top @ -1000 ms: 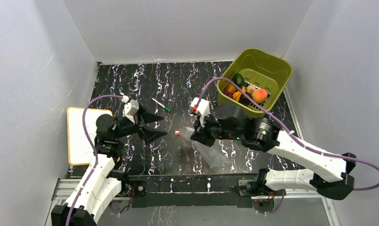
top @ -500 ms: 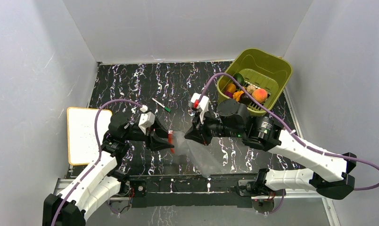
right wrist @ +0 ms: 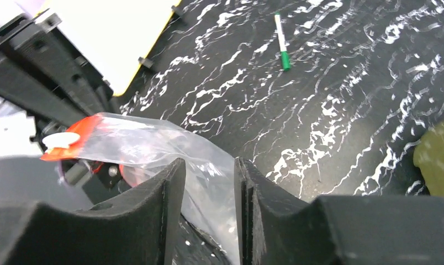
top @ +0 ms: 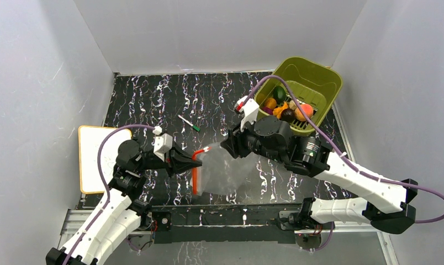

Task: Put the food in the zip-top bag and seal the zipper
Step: Open the zipper of the food storage bag at the center of the board.

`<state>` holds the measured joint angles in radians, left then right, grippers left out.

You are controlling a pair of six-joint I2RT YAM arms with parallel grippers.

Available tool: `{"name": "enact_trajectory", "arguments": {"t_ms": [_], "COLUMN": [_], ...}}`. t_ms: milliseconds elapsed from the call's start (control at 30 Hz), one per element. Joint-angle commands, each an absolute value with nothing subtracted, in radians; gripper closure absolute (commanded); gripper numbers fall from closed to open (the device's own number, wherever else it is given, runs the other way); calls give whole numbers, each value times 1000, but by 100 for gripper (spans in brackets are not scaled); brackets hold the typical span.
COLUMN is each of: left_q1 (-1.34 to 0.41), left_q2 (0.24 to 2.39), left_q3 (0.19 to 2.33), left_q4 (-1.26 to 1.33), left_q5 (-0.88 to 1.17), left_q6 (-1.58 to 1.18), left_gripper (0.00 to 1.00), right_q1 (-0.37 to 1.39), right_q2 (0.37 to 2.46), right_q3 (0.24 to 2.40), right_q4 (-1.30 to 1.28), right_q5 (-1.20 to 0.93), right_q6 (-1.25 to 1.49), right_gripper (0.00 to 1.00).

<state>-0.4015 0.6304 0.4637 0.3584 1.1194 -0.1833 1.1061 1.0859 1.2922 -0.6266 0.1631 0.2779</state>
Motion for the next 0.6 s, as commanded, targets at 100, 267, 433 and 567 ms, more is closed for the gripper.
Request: {"name": "enact_trajectory", "arguments": {"t_ms": [100, 267, 433, 567], "left_q1": [-405, -405, -406, -405], "left_q2": [604, 621, 661, 696], "left_q3": [480, 521, 568, 601], "left_q4": [403, 289, 211, 172], "left_q5": [898, 702, 585, 561], "left_q6": [-400, -520, -639, -713], "left_gripper": [100, 100, 100, 100], "right_q1": [1110, 1108, 1110, 1109], "right_q2": [1047, 1027, 1105, 1157], "right_q3": [1314, 1285, 1305, 1312], "right_q4": [-581, -543, -553, -512], "right_q5": [421, 417, 316, 228], "right_q6": [518, 585, 614, 627], "right_gripper": [51, 46, 45, 45]}}
